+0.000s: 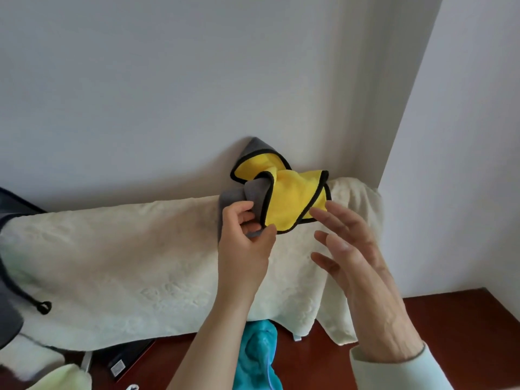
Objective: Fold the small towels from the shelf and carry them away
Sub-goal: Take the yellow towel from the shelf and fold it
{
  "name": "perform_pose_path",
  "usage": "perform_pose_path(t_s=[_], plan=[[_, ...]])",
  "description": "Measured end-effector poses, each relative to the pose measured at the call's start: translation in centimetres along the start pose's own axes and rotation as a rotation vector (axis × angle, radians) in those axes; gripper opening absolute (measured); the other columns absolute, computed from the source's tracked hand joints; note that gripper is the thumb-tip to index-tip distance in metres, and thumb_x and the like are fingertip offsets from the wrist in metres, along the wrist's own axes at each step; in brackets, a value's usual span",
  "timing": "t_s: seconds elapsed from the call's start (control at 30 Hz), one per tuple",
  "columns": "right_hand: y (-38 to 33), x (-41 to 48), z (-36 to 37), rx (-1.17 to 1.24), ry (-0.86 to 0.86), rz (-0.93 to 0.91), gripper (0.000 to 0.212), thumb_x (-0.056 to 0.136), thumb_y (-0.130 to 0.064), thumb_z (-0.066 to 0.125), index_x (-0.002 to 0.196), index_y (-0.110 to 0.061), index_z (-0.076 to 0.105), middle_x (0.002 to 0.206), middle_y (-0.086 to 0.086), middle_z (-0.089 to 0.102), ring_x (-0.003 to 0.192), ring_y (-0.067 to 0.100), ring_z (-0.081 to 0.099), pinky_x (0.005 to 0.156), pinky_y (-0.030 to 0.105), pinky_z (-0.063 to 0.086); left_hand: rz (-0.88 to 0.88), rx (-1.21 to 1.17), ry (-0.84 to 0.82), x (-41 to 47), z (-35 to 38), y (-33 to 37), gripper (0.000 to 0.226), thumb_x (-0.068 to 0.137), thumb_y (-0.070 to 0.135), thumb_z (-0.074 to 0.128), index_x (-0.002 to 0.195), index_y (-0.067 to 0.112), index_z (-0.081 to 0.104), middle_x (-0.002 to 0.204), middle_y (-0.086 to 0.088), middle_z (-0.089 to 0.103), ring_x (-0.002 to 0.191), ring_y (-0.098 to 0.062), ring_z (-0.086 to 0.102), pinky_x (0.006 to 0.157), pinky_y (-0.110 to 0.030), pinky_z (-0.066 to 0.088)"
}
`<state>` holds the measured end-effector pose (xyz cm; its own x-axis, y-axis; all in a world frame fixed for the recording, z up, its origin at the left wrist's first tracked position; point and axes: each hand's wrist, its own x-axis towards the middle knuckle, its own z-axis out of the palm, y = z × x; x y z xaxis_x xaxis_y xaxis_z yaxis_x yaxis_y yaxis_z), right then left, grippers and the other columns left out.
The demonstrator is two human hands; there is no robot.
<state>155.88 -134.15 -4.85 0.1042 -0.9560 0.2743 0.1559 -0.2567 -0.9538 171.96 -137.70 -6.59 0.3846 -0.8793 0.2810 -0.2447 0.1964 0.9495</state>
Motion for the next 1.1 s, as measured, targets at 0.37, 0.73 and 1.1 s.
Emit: perform_pose_path(t_s=[0.37,0.73,1.1], plan=[[-2.5,-0.4,-0.3,0.057,-0.079,-0.066,0.049,0.078,-0.052,0.059,0.126,-0.049,0.059,0.136,-0.017,0.064,0.122,0.007,0.06,0.097,0.037,0.048,-0.057,-0.316,0.036,-0.7,-2.5,5.7,0.033,0.085,0.01,0.058,0.104,0.026,0.08,0.1,0.001,0.08,0.099,-0.019,0.074,0.082,-0.033,0.059],[-5.7,-1.2,3.5,0.136,-0.243,-0.14,0.05,0.076,-0.048,0.062,0.126,-0.043,0.061,0.133,-0.012,0.066,0.12,0.01,0.061,0.091,0.034,0.053,0.214,-0.376,0.308,-3.7,-9.9,13.2,0.032,0.074,0.008,0.051,0.071,0.028,0.075,0.075,0.008,0.071,0.075,-0.013,0.063,0.064,-0.028,0.048],[-2.7,-3.8,11.9,0.023,-0.485,-0.139,0.071,0.079,-0.026,0.077,0.131,-0.063,0.045,0.142,-0.028,0.047,0.12,0.001,0.055,0.083,0.017,0.054,0.212,-0.073,0.344,-9.1,-18.1,13.5,0.037,0.081,0.007,0.054,0.069,0.031,0.079,0.064,-0.008,0.051,0.064,-0.009,0.039,0.053,-0.016,0.034]])
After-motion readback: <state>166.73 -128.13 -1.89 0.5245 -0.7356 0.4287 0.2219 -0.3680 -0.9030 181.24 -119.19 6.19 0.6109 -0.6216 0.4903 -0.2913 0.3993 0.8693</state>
